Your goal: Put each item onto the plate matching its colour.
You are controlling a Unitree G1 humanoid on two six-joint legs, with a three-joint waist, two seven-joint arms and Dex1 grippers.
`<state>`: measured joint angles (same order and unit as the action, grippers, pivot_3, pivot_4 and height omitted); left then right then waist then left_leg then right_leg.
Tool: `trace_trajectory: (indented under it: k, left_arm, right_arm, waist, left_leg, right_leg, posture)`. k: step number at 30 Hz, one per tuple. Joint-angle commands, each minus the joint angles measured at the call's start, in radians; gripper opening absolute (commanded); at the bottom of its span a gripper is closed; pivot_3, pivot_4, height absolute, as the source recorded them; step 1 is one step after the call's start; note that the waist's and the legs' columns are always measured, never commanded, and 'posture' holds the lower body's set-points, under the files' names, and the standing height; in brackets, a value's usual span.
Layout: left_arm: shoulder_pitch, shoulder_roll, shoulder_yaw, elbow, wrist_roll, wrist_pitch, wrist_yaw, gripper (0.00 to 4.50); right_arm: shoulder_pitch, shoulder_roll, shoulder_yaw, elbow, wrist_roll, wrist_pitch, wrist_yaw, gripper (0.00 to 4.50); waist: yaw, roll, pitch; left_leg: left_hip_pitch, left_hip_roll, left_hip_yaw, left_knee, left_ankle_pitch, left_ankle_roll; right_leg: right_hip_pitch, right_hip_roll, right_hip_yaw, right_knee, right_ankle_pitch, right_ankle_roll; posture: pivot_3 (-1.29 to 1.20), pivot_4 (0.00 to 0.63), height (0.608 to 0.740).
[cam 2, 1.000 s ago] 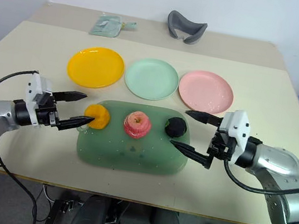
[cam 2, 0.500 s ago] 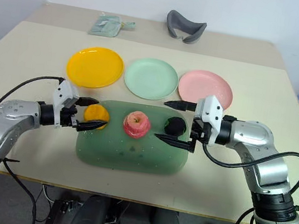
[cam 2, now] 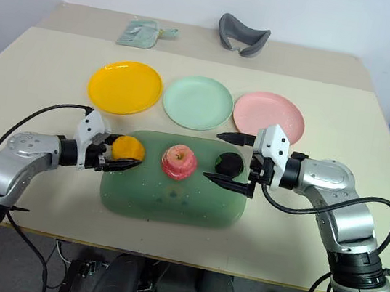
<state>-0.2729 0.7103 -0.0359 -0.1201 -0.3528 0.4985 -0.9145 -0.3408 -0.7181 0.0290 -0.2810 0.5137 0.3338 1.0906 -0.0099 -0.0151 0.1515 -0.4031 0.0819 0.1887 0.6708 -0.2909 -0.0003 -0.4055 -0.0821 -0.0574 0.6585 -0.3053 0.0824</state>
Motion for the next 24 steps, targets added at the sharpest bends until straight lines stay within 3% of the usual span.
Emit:
trace_trajectory:
  k: [1, 6, 12, 20, 24]
  left_arm:
    - [-0.013, -0.019, 0.035, -0.041, -0.009, 0.015, 0.044, 3.08]
    - [-0.097, -0.084, 0.101, -0.068, -0.060, 0.121, 0.171, 3.08]
    - [-0.256, -0.216, 0.185, 0.068, -0.012, 0.129, 0.423, 3.08]
    - [-0.544, -0.371, 0.184, 0.526, 0.207, -0.087, 0.804, 3.08]
    - [-0.653, -0.408, 0.194, 0.764, 0.233, -0.214, 0.864, 3.08]
  right_arm:
    - [0.002, 0.008, -0.022, -0.021, -0.002, -0.022, -0.009, 4.50]
    - [-0.008, 0.028, -0.015, -0.007, -0.021, -0.058, -0.026, 4.50]
    - [-0.035, 0.057, -0.010, -0.003, -0.029, -0.055, -0.043, 4.50]
    - [-0.083, 0.102, 0.002, 0.024, -0.058, -0.039, -0.099, 4.50]
    - [-0.090, 0.116, 0.009, 0.015, -0.065, -0.027, -0.117, 4.50]
  waist:
    - [0.000, 0.000, 0.000]
    - [0.002, 0.000, 0.000]
    - [0.001, 0.000, 0.000]
    - [0.004, -0.002, 0.001]
    - [0.004, -0.002, 0.001]
  left_leg:
    - [0.000, 0.000, 0.000, 0.001, 0.000, 0.000]
    - [-0.004, 0.001, -0.002, 0.008, 0.000, 0.000]
    - [-0.005, 0.001, -0.004, 0.012, -0.001, 0.002]
    - [-0.005, 0.000, -0.002, 0.012, -0.001, 0.002]
    - [-0.005, 0.000, -0.001, 0.012, -0.001, 0.001]
  right_leg:
    - [0.000, 0.000, 0.000, 0.001, 0.000, 0.000]
    - [-0.002, 0.000, -0.001, 0.005, 0.000, 0.000]
    - [-0.001, 0.000, -0.001, 0.007, 0.000, 0.001]
    - [-0.001, 0.001, -0.002, 0.006, 0.000, 0.001]
    - [-0.001, 0.001, -0.003, 0.006, 0.000, 0.001]
  posture:
    - [0.00, 0.150, 0.740]
    - [0.00, 0.150, 0.740]
    - [0.00, 0.150, 0.740]
    - [0.00, 0.150, 0.740]
    - [0.00, 0.150, 0.740]
